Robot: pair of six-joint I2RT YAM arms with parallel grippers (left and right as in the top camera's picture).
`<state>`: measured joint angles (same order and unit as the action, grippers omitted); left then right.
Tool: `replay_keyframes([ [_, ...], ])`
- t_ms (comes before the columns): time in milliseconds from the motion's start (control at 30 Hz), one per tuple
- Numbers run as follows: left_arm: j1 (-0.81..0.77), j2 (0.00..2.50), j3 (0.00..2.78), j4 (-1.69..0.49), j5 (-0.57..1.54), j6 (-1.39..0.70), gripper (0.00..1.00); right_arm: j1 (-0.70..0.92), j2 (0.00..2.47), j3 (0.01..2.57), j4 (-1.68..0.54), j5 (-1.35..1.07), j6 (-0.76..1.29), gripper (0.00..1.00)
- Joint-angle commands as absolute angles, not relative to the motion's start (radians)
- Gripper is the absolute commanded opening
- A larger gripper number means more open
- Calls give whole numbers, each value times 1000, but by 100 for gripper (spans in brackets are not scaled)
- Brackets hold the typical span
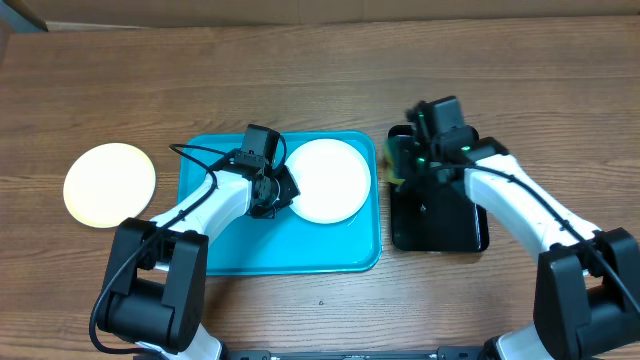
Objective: Clean dirty plates on tray and stack at the side
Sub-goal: 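Return the sponge to the black tray and release it, right gripper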
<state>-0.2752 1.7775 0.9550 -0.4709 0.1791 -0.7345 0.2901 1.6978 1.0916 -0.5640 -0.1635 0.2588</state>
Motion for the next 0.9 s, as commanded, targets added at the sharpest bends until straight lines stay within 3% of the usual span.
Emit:
replay_keyframes([
  [0,-289,1851,892,-495,131,-741,4,241,1708,1106,-610,-53,147,4],
  [300,-290,1851,892,-492,139,-741,4,189,1731,1076,-660,7,148,9],
  [367,-290,1851,892,-492,139,-741,4,189,1731,1064,-662,7,149,17],
  [433,-290,1851,892,-492,139,-741,4,189,1731,1052,-665,7,148,18],
  [467,-290,1851,892,-492,139,-741,4,189,1731,1042,-665,7,148,24],
  [533,-290,1851,892,-492,139,-741,4,189,1731,1032,-663,7,148,49],
  [567,-290,1851,892,-492,139,-741,4,189,1731,1032,-663,7,148,54],
  [667,-290,1851,892,-492,140,-741,6,189,1730,1038,-649,6,149,60],
  [867,-290,1851,892,-494,139,-741,11,189,1730,1118,-691,-20,152,60],
])
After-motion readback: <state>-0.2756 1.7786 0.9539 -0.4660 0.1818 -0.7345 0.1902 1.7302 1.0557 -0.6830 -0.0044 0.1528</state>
